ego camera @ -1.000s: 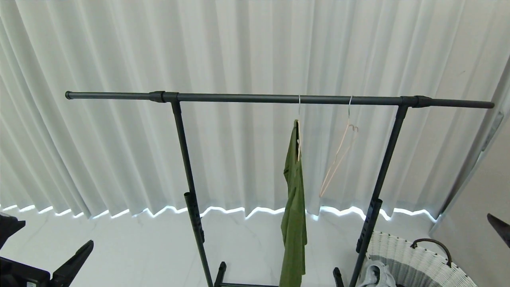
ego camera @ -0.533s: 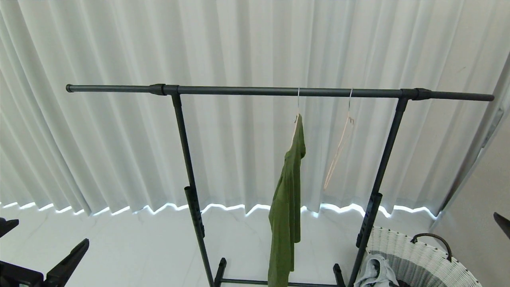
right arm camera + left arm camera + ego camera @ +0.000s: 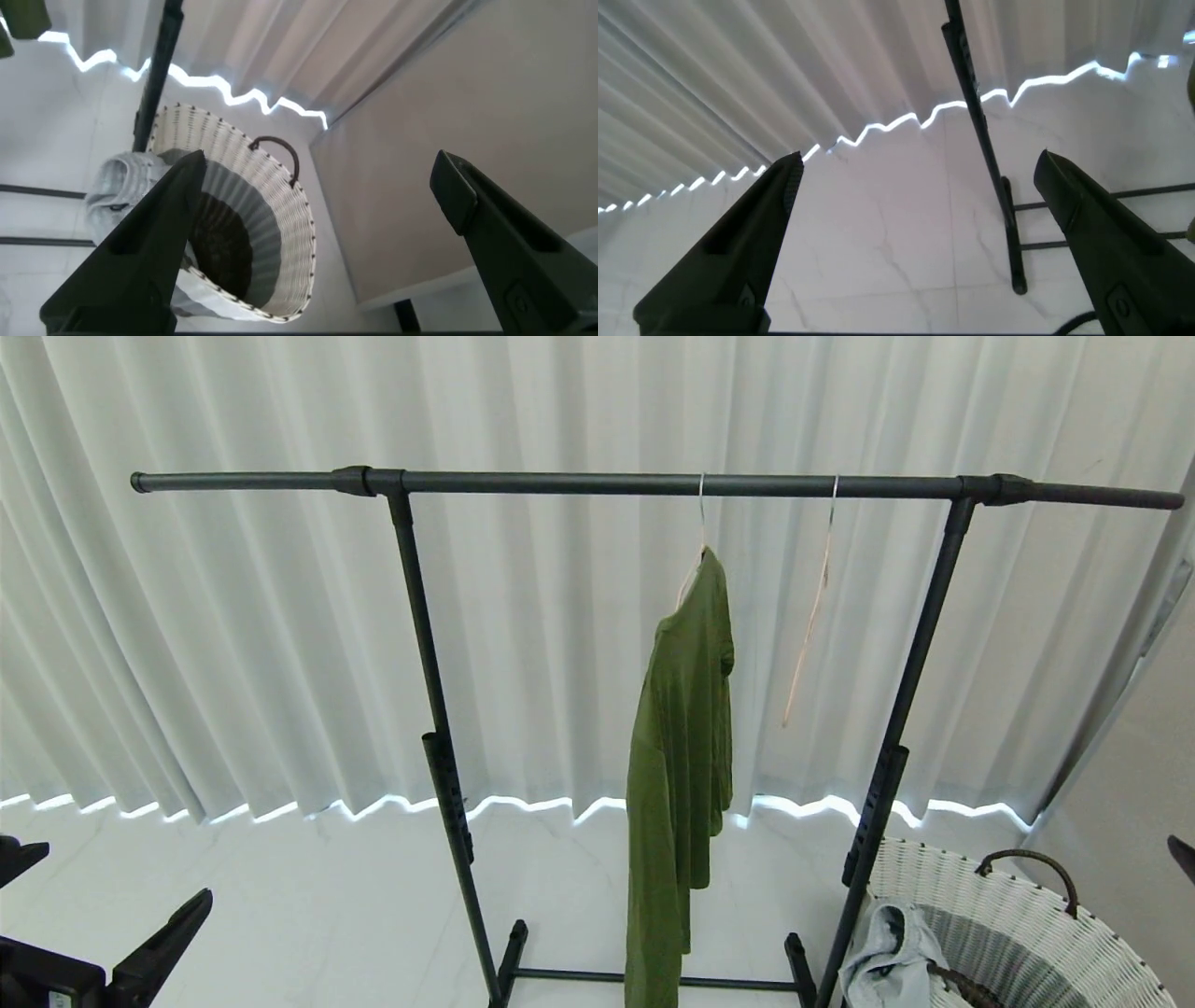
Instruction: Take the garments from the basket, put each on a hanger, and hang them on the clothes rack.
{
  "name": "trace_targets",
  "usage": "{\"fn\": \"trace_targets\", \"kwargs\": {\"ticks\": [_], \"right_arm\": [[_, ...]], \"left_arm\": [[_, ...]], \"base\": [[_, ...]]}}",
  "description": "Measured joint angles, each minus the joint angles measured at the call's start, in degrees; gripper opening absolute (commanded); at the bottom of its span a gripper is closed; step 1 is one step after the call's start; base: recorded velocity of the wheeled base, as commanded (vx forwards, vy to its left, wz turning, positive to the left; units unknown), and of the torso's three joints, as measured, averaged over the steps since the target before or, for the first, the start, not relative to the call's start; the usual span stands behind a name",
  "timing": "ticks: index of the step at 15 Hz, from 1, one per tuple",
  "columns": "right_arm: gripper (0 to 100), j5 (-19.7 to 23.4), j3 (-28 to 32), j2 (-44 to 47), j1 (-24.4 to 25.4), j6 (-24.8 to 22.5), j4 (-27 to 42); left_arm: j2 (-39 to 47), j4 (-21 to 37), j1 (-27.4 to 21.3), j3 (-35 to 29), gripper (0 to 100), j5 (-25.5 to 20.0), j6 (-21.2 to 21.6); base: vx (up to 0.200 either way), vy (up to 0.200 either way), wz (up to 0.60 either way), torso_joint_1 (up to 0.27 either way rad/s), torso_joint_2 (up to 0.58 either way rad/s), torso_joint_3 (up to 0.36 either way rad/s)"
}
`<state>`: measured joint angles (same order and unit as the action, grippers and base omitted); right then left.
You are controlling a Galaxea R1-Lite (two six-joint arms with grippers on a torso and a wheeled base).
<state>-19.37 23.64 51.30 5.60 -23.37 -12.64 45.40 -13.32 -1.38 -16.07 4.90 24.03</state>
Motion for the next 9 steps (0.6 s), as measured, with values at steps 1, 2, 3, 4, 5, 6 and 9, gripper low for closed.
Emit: {"fn": "trace_targets", "kwargs": {"ticks": [1, 2, 3, 4, 5, 6, 9], "right_arm": [[100, 0.0, -0.05, -0.12, -0.3, -0.02, 0.04], [100, 0.02, -0.05, -0.22, -0.48, 0.0, 0.04], [100, 0.16, -0.05, -0.23, -0.61, 0.0, 0.02], [100, 0.22, -0.07, -0.23, -0.63, 0.06, 0.02], [100, 0.29, -0.11, -0.12, -0.85, 0.17, 0.02], [100, 0.4, -0.24, -0.01, -1.11, 0.24, 0.0], [100, 0.66, -2.01, 0.41, -1.83, 0.13, 0.09]], "left_arm": [[0.11, -0.02, 0.0, 0.02, 100, 0.02, -0.96], [0.4, 0.0, -0.02, 0.0, 100, 0.05, -3.01], [0.85, 0.05, -0.02, -0.38, 100, 0.07, -6.19], [1.32, -0.06, -0.02, -1.05, 100, 0.13, -7.96], [2.12, 0.02, -0.02, -1.71, 100, 0.21, -8.84], [2.91, -0.02, -0.02, -2.36, 100, 0.24, -9.19], [4.02, 0.0, -0.24, -3.17, 100, 0.1, -9.12]], "base": [[0.0, 0.0, 0.0, -0.173, 0.47, 0.315], [0.0, 0.0, 0.0, -0.163, 0.47, 0.31], [0.0, 0.0, 0.0, -0.144, 0.47, 0.315], [0.0, 0.0, 0.0, -0.144, 0.47, 0.33], [0.0, 0.0, 0.0, -0.124, 0.47, 0.33], [0.0, 0.0, 0.0, -0.124, 0.47, 0.334], [0.067, 0.0, 0.0, -0.085, 0.33, 0.25]]}}
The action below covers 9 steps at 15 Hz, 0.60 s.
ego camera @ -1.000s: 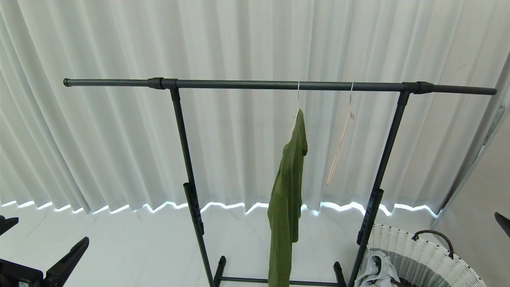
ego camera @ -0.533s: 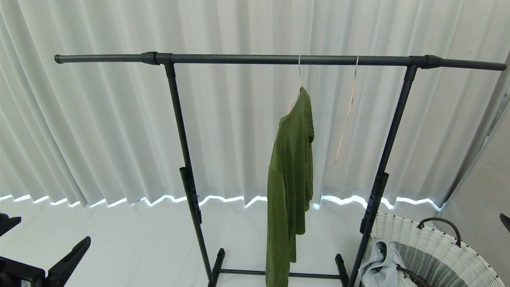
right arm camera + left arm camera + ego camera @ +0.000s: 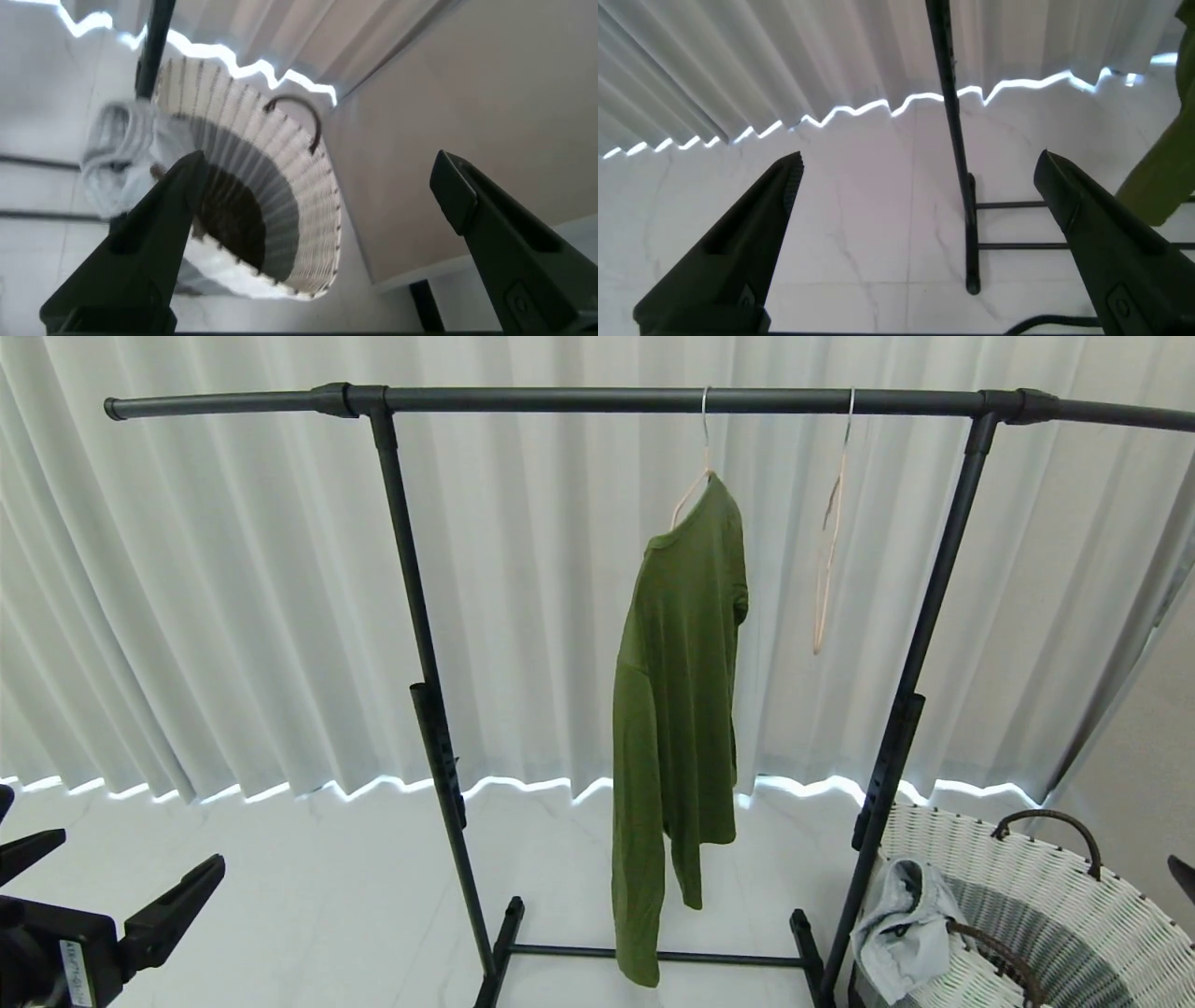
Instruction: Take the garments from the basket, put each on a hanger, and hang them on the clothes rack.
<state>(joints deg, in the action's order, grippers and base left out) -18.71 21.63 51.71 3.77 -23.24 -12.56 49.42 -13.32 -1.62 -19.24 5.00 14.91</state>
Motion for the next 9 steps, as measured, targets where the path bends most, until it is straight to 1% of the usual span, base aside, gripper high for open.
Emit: {"fn": "trace_targets", "kwargs": {"ticks": [3, 6, 9], "right_arm": [[100, 0.27, -0.24, 1.04, -0.71, -0.05, -0.17], [100, 1.3, -0.35, 2.0, -1.88, -0.07, 0.18], [100, 3.41, -0.35, 3.63, -3.58, -0.05, 4.77]], "left_arm": [[0.2, 0.0, -0.5, -0.18, 100, -0.07, 0.26], [0.41, 0.0, -2.71, -0.13, 100, -0.1, 0.26], [0.57, 0.0, -3.41, 0.06, 100, -0.1, 0.37]], "base": [[0.2, 0.0, 0.0, -0.028, 0.07, 0.061], [0.2, 0.0, 0.0, 0.004, 0.02, 0.01], [0.2, 0.0, 0.0, 0.002, 0.01, 0.004]]}}
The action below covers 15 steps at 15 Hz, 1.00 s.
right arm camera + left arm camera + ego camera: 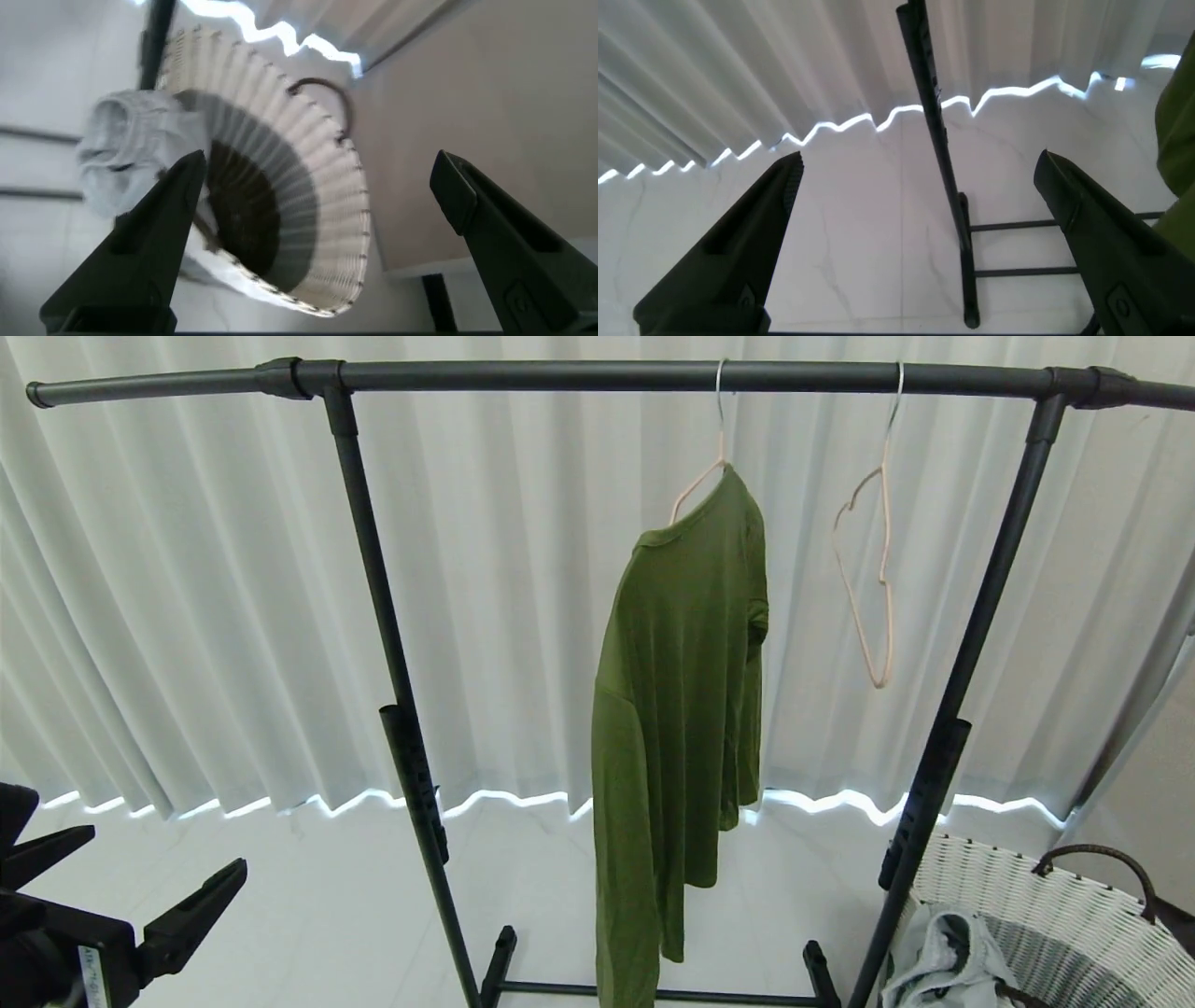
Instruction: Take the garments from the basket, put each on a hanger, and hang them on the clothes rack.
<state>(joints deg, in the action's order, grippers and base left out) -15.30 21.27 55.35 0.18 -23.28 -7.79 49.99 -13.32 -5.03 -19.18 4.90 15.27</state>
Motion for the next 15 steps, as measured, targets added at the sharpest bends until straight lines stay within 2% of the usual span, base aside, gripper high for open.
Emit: {"fn": "trace_targets", "kwargs": {"ticks": [2, 7, 9, 12, 15], "right_arm": [[100, 1.65, 0.05, 1.32, -0.39, 0.07, 0.84], [100, 4.71, -0.5, 11.61, -0.62, 0.07, 1.52], [100, 6.0, -1.73, 17.44, -0.05, 0.02, -0.66], [100, 6.5, -5.45, 28.06, 0.69, 0.0, -11.58], [100, 6.66, -10.75, 40.16, 1.35, 0.0, -28.68]], "left_arm": [[0.26, -0.02, -0.09, -0.15, 100, 0.05, 0.35], [0.39, -0.02, -0.23, 0.93, 100, 0.1, 4.56], [0.41, 0.0, -0.26, 1.1, 100, 0.1, 6.07], [0.04, 0.02, -0.89, 1.18, 100, 0.07, 6.75], [-0.63, 0.0, -1.46, 2.89, 100, 0.11, 9.83]], "base": [[0.2, 0.0, 0.0, 0.007, 0.0, 0.002], [0.0, 0.0, 0.0, 0.0, 0.0, 0.0], [0.0, 0.0, 0.0, 0.0, 0.0, 0.0], [0.0, 0.0, 0.0, 0.0, 0.0, 0.0], [0.0, 0.0, 0.0, 0.0, 0.0, 0.0]]}}
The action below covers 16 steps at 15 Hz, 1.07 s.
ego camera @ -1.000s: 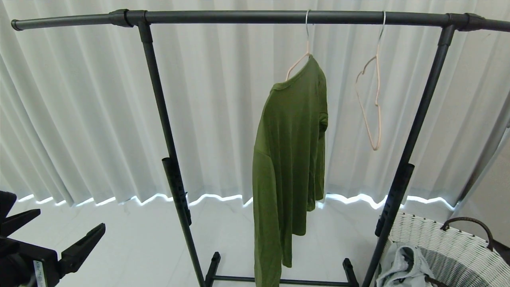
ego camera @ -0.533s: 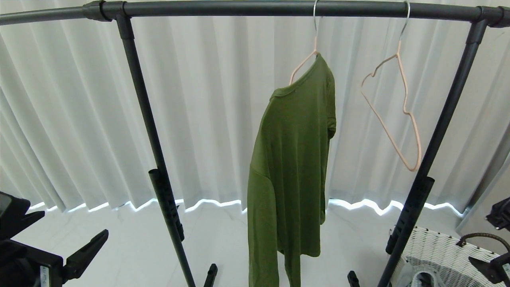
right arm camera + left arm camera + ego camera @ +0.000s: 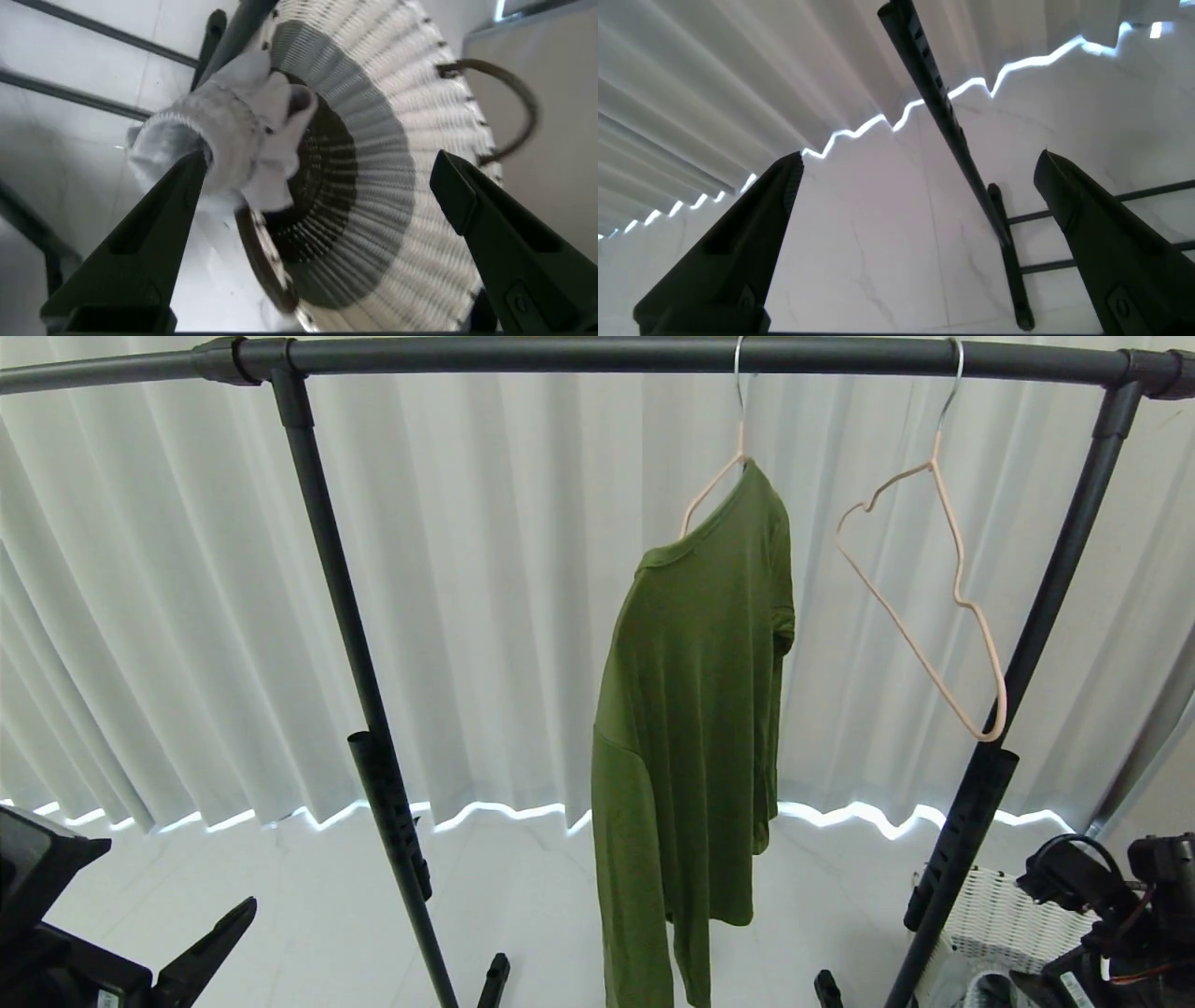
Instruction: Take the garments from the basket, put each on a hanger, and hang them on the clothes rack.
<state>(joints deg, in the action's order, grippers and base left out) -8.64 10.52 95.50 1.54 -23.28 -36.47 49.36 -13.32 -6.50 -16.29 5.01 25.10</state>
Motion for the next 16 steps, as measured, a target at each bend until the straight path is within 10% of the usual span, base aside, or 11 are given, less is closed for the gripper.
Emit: {"fn": "trace_targets", "kwargs": {"ticks": [7, 8, 16], "right_arm": [[100, -0.3, -0.49, 14.25, 0.09, 0.2, -7.47], [0, -0.33, -0.07, 14.92, 0.13, 0.13, -8.9], [0, -3.18, 0.22, 12.54, 1.44, -0.24, -10.15]], "left_arm": [[-0.3, 0.02, -0.11, 0.72, 100, 0.16, 0.13], [-0.35, 0.02, -0.11, 0.78, 100, 0.16, 0.13], [-1.35, 0.05, -0.11, 2.1, 100, 0.16, 0.27]], "base": [[0.0, 0.0, 0.0, 0.0, 0.0, 0.0], [0.0, 0.0, 0.0, 0.0, 0.0, 0.0], [0.0, 0.0, 0.0, 0.0, 0.0, 0.0]]}}
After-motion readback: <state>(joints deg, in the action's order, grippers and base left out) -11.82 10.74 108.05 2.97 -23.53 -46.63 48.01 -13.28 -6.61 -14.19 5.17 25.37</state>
